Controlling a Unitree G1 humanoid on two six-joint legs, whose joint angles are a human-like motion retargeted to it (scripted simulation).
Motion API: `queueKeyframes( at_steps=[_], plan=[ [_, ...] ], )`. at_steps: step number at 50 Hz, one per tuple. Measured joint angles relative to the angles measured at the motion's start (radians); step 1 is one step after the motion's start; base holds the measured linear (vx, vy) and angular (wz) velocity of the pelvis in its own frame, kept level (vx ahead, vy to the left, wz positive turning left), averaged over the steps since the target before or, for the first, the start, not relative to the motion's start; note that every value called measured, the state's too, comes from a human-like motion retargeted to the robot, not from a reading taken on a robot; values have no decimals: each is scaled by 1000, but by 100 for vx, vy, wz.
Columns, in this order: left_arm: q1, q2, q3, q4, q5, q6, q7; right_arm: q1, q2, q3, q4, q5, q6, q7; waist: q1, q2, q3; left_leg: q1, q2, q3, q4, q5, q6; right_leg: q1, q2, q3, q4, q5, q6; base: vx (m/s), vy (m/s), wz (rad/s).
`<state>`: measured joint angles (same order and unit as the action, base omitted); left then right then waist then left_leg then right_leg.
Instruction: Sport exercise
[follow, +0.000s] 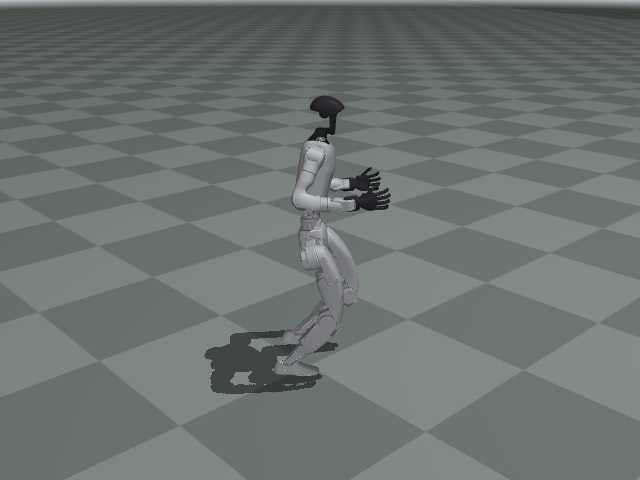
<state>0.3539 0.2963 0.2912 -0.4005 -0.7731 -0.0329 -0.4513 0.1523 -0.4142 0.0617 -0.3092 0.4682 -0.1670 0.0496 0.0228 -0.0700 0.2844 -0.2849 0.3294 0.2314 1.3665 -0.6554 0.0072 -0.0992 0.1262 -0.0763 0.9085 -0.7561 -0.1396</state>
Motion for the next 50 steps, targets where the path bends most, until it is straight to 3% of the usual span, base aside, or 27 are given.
queueKeyframes(
  at_steps=[4, 7, 9, 11, 13, 15, 18, 20, 23, 25, 28, 34, 39, 43, 45, 47, 50],
  plan=[
    [-284, -29, -52, -185, 61, -6, -71, 32, 140, 25, 262, -20, 44, 106, -38, -5, -84, -206, 53, -2, 156, -34, 49, -143, 1, 38, 127, -34, -8, -5, 0, -45],
    [-481, 46, -80, -324, 110, -50, -73, -156, 112, 28, -1, 10, -25, 93, -77, -5, -151, -318, 10, -42, 87, -47, 48, -208, -4, 76, 154, -26, 8, 0, 5, -53],
    [-604, 123, -118, -367, 135, -82, -46, -412, 46, 6, -216, -27, -78, 7, -72, -14, -201, -368, -61, -80, -1, -31, 36, -233, -21, 96, 152, -8, 26, 6, 6, -36],
    [-736, 182, -185, -374, 150, -114, -4, -726, -37, -2, -265, -105, -110, -109, -36, -35, -250, -404, -150, -122, -95, 1, 24, -253, -48, 112, 138, 8, 39, 12, 7, -14],
    [-880, 201, -281, -354, 159, -145, 41, -1058, -126, 25, -99, -183, -110, -239, 19, -64, -290, -432, -241, -156, -185, 28, 22, -277, -84, 124, 124, 10, 45, 17, 8, 7],
    [-990, 178, -383, -323, 162, -173, 84, -1353, -204, 94, 302, -174, -81, -354, 82, -93, -319, -447, -311, -178, -248, 39, 29, -300, -118, 130, 118, 1, 50, 21, 11, 14],
    [-1058, 140, -427, -296, 175, -201, 149, -1560, -242, 189, 744, -84, -73, -391, 132, -110, -328, -457, -348, -172, -275, 10, 62, -323, -147, 144, 119, -16, 67, 21, 14, -6],
    [-1084, 133, -383, -303, 215, -221, 203, -1538, -197, 177, 665, -104, -123, -398, 124, -101, -324, -454, -344, -157, -256, -22, 94, -322, -145, 167, 125, -23, 74, 19, 17, -54],
    [-1086, 152, -285, -324, 309, -239, 306, -1289, -26, 89, 85, -184, -186, -353, 70, -93, -313, -425, -322, -124, -209, -74, 140, -302, -130, 217, 145, -36, 88, 16, 17, -89],
    [-1079, 159, -241, -339, 376, -244, 362, -1124, 89, 65, -231, -158, -202, -284, 28, -88, -314, -406, -310, -99, -183, -104, 157, -297, -125, 248, 164, -45, 96, 13, 15, -95],
    [-1076, 149, -227, -351, 436, -238, 390, -969, 192, 68, -436, -78, -186, -192, -20, -84, -328, -377, -296, -61, -167, -140, 178, -296, -133, 273, 189, -52, 103, 11, 12, -88],
    [-1146, 168, -278, -324, 463, -235, 357, -980, 191, 102, -461, -52, -144, -102, -56, -131, -344, -311, -304, 15, -215, -159, 212, -301, -203, 261, 215, -22, 151, 9, 5, -48],
    [-1295, 303, -335, -241, 456, -252, 388, -1171, 98, 139, -313, -90, -141, -135, -34, -150, -344, -272, -287, 52, -258, -150, 209, -319, -237, 229, 203, 32, 179, 5, -8, -31],
    [-1349, 404, -354, -180, 424, -269, 434, -1235, 60, 175, -227, -63, -161, -164, -7, -155, -320, -266, -257, 59, -226, -136, 182, -317, -245, 202, 198, 8, 168, 2, -19, -14],
    [-1332, 432, -336, -161, 400, -275, 455, -1205, 60, 185, -224, -17, -179, -162, -2, -155, -294, -286, -213, 78, -159, -73, 157, -301, -243, 184, 206, -19, 150, 2, -23, 13],
    [-1286, 430, -299, -158, 373, -284, 473, -1125, 73, 184, -250, 48, -190, -147, 4, -149, -249, -349, -162, 44, -29, 73, 101, -276, -222, 175, 238, -38, 126, 2, -23, 4],
    [-1194, 378, -232, -187, 348, -301, 503, -949, 106, 170, -310, 155, -193, -113, 14, -130, -188, -493, -144, -57, 135, 113, 66, -255, -179, 184, 316, -81, 91, 5, -14, -9]
  ],
)
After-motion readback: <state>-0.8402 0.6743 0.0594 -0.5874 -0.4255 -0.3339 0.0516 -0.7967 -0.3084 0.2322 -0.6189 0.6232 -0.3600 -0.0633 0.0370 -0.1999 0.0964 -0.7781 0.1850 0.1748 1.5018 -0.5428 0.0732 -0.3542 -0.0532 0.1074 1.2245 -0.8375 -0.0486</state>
